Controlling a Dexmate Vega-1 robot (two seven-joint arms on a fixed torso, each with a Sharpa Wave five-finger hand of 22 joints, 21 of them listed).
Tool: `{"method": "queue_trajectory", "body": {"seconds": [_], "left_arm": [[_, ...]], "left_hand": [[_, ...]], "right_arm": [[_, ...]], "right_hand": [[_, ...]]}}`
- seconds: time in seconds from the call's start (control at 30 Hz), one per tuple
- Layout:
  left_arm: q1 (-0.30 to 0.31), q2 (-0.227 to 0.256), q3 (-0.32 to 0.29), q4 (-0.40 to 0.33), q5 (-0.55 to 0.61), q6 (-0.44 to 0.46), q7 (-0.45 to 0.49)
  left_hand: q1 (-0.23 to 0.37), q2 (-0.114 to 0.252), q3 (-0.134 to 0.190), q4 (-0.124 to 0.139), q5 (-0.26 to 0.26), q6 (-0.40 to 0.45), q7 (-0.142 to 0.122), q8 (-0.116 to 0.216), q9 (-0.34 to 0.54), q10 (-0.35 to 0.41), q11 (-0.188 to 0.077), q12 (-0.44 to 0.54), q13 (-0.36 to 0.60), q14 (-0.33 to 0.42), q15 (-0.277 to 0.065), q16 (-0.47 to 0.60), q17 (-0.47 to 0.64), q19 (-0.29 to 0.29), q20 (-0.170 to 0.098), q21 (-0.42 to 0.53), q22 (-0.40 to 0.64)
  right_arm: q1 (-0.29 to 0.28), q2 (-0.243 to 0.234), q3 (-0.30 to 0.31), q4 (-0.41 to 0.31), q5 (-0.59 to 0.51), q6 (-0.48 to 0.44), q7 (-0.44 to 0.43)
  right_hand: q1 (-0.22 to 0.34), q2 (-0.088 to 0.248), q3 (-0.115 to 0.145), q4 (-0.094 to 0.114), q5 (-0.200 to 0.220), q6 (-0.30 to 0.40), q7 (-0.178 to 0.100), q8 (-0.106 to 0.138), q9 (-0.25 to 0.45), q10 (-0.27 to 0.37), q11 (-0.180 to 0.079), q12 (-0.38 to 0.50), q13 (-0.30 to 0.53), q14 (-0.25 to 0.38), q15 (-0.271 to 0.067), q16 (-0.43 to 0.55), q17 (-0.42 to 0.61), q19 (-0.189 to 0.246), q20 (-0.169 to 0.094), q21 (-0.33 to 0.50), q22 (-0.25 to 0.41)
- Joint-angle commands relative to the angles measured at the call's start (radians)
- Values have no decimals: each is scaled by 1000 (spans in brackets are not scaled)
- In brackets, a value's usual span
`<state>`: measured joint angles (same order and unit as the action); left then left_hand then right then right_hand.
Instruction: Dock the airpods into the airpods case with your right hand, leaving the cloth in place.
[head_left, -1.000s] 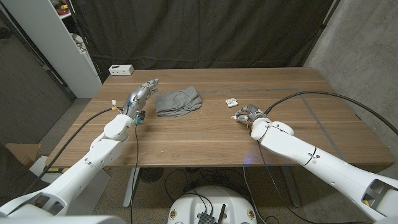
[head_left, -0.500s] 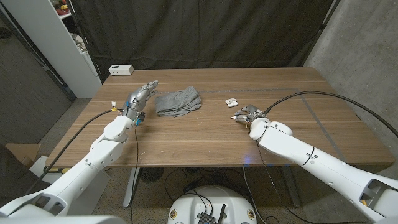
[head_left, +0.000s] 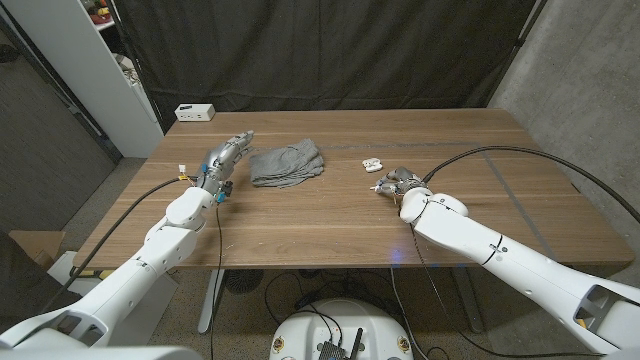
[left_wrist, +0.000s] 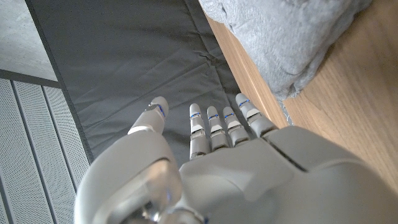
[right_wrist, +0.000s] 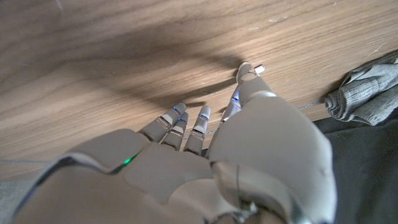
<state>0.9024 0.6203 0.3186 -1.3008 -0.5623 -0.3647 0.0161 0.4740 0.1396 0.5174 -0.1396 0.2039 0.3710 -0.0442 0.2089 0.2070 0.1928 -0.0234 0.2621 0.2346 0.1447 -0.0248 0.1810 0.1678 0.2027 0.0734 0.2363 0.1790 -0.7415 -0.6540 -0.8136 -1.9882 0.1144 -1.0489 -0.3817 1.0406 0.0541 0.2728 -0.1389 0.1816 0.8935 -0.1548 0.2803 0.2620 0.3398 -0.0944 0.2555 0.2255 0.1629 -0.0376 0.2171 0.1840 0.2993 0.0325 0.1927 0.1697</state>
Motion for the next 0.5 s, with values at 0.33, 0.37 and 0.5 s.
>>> {"method": "queue_trajectory", "body": {"seconds": [0.33, 0.37, 0.5], "left_arm": [[-17, -15, 3, 40, -8, -18, -16], [-17, -15, 3, 42, -7, -19, -18], [-19, -17, 3, 49, -9, -24, -20]], "left_hand": [[-8, 4, 6, -3, 7, 8, 0, -6, 3, 9, 3, -5, 5, 10, -1, 0, 3, 10, -1, -4, 3], [-8, 4, 6, -3, 7, 8, 1, -6, 3, 9, 3, -5, 5, 9, -1, 0, 3, 10, -2, -4, 3], [-9, 4, 6, -3, 7, 7, 1, -6, 3, 9, 6, -5, 5, 9, 0, 0, 3, 11, -1, -5, 3]], "right_arm": [[-16, 20, 7, -4, -4, 1, -34], [-17, 21, 8, -3, -4, 2, -35], [-18, 23, 8, -3, -5, 4, -39]], "right_hand": [[-5, 17, -6, -3, -1, 66, 30, 36, 23, 35, 1, 6, 5, 31, -81, 7, 2, 37, 8, 7, 3], [-4, 18, -6, -3, -1, 68, 31, 37, 23, 39, -4, 7, 5, 32, -81, 7, 2, 37, 8, 7, 3], [0, 25, -4, -6, -1, 101, 46, 49, 27, 50, -4, 7, 5, 36, -83, 7, 2, 39, 7, 6, 3]]}}
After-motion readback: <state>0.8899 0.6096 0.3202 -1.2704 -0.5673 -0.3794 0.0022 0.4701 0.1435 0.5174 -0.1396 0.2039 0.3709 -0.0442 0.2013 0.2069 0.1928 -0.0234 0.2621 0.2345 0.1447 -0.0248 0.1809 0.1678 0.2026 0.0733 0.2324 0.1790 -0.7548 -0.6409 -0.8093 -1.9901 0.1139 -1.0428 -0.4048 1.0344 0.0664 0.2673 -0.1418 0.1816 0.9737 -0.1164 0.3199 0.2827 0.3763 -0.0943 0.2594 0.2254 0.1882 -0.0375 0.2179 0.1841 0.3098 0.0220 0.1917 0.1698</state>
